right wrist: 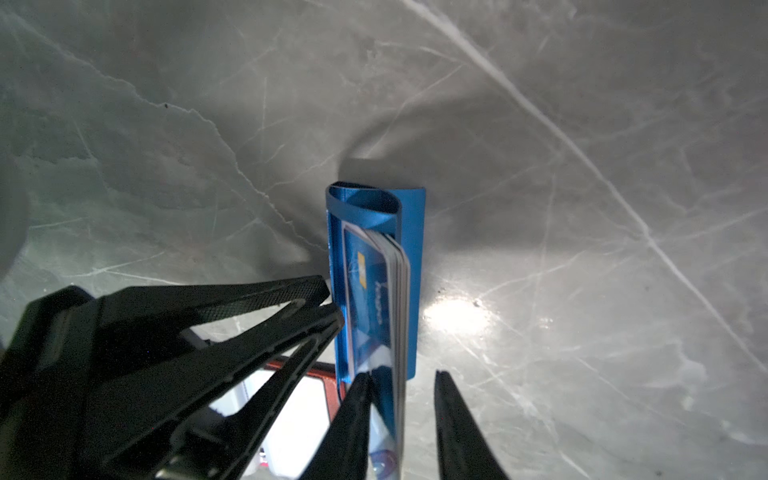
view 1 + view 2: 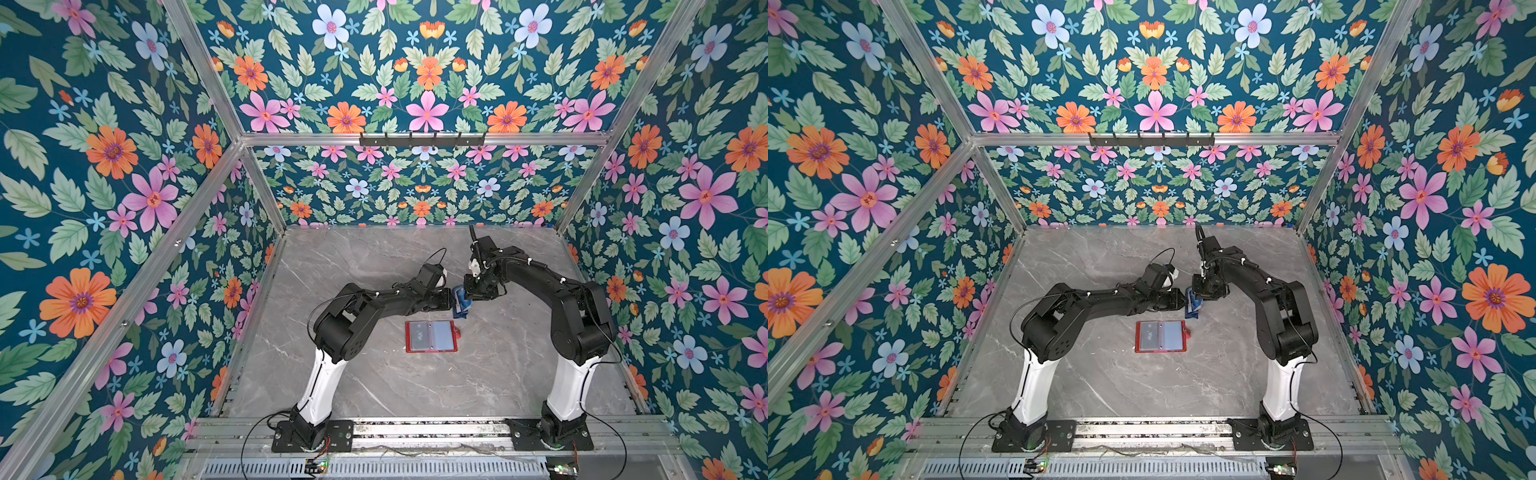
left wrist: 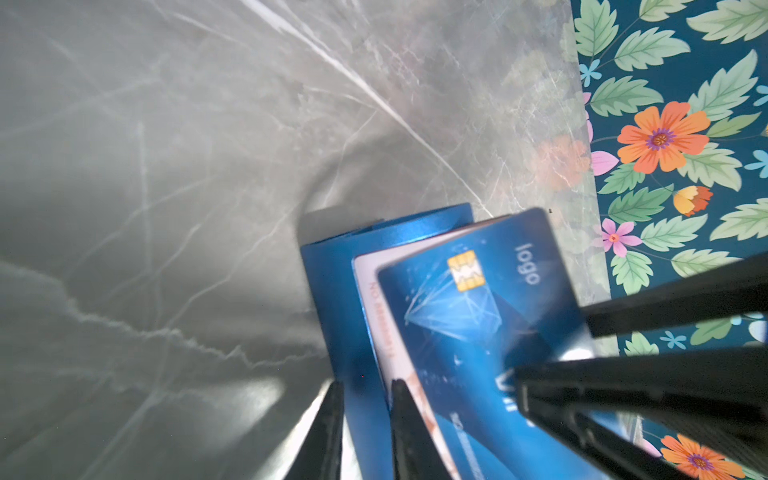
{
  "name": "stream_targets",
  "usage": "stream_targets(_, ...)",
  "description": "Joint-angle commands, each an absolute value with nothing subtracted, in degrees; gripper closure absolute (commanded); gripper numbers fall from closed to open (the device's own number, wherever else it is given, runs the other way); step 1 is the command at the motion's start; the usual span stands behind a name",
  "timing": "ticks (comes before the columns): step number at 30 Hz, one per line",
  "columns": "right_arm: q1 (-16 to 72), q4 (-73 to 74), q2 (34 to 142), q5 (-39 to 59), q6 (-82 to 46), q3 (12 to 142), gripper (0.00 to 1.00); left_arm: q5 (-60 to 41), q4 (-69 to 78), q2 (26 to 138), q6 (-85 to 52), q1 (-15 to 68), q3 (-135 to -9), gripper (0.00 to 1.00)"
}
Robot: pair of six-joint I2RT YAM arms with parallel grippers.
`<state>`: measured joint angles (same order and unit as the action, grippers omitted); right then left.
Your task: Put the credit cards into the card holder
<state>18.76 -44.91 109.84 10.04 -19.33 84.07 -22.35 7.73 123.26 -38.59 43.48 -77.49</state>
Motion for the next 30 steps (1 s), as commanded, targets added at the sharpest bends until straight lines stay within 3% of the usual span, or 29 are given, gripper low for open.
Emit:
stream_targets(1,19.0,-47.1,109.3,8.9,-18.7,84.5,0.75,-21.0,5.3,123.1,-38.3,43.4,-77.3,0.78)
stream_targets(13,19.8,-48.1,108.2,7.8,-18.6,85.2,0.81,-21.4,5.5,123.4,-38.6,43.3,-77.2,0.78)
stream_targets(23,20.2,-47.5,106.0,8.5,-19.3,84.7,1.00,-22.1,5.8,123.1,-38.4,43.3,-77.2,0.77)
stream_targets(30,20.2,-43.4,100.7,10.4,-21.6,80.8,1.00,-23.1,4.8,121.4,-36.6,43.4,-78.6,0.72)
